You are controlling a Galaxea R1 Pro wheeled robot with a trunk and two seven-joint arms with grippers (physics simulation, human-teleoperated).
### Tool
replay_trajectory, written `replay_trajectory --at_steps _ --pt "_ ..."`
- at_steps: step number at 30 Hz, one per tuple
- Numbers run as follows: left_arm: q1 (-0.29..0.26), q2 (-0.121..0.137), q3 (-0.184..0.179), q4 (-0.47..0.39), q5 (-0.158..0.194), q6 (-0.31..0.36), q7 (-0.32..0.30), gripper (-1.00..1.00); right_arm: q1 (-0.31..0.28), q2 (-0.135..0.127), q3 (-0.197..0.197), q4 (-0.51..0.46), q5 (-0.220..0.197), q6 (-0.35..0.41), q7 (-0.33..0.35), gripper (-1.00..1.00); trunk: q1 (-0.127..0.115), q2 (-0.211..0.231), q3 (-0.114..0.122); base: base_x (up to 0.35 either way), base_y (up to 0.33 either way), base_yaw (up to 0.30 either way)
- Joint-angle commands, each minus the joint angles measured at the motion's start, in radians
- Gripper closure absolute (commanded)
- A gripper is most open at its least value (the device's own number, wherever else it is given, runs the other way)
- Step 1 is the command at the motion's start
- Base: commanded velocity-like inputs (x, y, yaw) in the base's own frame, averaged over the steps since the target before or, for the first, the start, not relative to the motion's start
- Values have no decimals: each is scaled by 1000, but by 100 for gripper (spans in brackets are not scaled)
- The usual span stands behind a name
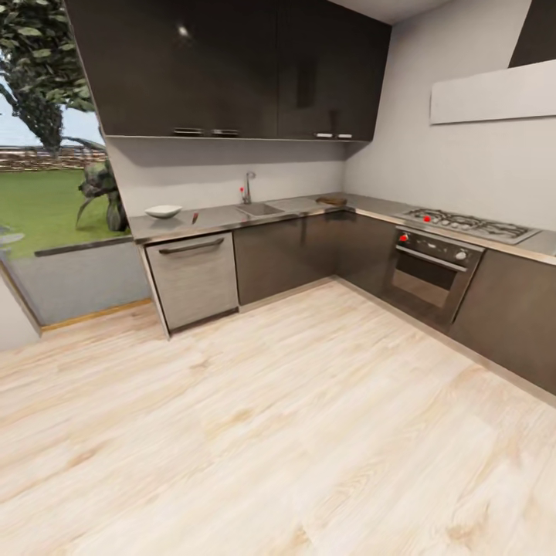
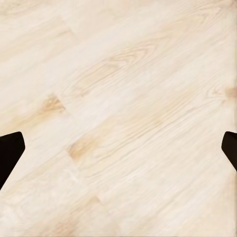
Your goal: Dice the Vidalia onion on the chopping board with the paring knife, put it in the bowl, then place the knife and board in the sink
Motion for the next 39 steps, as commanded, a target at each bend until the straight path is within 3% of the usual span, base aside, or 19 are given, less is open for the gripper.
replay_trajectory --at_steps 1,39 --pt "0 0 0 0 2 -3 1 -100 -1 0 0 1 0 -3 -3 -100 0 0 -1 275 -200 0" --pt "-1 0 0 0 2 -3 1 -100 -1 0 0 1 0 -3 -3 -100 0 0 -1 268 -204 124"
